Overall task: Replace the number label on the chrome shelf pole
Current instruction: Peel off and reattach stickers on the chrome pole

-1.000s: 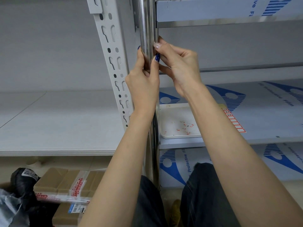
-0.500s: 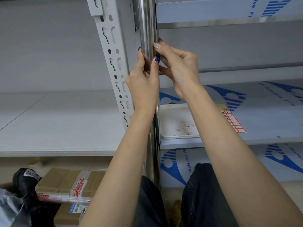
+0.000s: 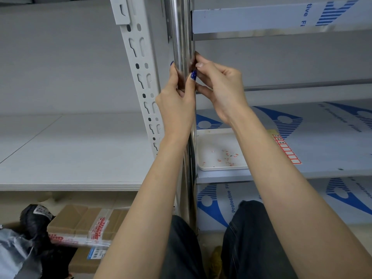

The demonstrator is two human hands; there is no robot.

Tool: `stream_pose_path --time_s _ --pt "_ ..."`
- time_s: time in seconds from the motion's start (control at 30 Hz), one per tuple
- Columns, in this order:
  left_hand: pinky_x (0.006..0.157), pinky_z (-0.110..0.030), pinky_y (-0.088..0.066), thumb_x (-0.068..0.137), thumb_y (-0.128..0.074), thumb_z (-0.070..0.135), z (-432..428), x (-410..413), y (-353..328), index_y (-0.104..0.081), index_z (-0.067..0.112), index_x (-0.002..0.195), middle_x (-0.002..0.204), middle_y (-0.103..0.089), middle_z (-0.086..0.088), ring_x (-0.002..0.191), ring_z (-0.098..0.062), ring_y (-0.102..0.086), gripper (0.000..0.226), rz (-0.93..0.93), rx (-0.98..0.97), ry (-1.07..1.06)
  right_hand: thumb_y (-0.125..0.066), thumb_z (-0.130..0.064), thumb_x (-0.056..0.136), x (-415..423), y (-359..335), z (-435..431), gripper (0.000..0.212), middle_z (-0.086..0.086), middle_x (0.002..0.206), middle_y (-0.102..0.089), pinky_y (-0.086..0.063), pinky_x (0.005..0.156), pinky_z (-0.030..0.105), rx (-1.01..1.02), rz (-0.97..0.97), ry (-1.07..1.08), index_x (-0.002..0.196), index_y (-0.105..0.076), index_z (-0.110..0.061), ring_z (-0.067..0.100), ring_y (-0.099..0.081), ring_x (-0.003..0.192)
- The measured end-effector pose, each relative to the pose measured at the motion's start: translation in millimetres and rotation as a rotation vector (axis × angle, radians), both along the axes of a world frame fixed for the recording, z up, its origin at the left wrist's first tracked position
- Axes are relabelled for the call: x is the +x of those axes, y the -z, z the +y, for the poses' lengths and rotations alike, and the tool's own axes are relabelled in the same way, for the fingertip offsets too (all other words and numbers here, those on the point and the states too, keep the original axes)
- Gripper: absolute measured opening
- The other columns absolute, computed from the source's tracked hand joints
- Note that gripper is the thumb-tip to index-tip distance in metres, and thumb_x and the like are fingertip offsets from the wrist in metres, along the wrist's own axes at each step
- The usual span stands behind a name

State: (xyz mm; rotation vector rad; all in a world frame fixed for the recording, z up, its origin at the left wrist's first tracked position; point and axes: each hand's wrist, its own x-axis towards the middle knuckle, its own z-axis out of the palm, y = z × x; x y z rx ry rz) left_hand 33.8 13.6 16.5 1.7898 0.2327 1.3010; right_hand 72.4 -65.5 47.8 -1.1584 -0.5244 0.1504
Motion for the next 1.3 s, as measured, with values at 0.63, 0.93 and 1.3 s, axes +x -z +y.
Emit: stream_pose_path --time_s 0.63,0.93,1.3 --pt "0.063 -0.017 -0.044 0.087 -0.065 0.021 -8 -40 -1 -0.067 0.016 0.080 0.071 -0.064 0.008 0.063 -0.004 -0.056 0.009 -0.004 0.069 0.171 -0.067 -0.010 0.085 -17 25 -37 0.045 0.006 0.120 -0.066 -0.057 0.087 0.032 -0.194 -0.267 0.040 0.128 -0.057 -0.006 0.012 -0.065 0.109" --pt "0.053 -0.008 -0.031 0.097 -0.050 0.023 5 -42 16 -0.055 0.016 0.071 0.059 -0.047 0.013 0.056 0.003 -0.045 0.027 0.219 0.261 0.158 -0.068 -0.010 0.084 -15 45 -42 0.041 0.005 0.114 -0.069 -0.058 0.084 0.033 -0.285 -0.237 -0.046 0.124 -0.060 -0.006 0.015 -0.067 0.105" --pt "0.060 -0.023 -0.046 0.090 -0.060 0.024 -11 -10 60 -0.061 0.014 0.070 0.068 -0.066 -0.001 0.048 -0.007 -0.053 0.023 0.463 0.270 0.257 -0.060 -0.024 0.092 8 80 -63 0.022 0.002 0.097 -0.073 -0.059 0.078 0.035 -0.432 -0.202 0.102 0.105 -0.071 -0.011 0.014 -0.070 0.092"
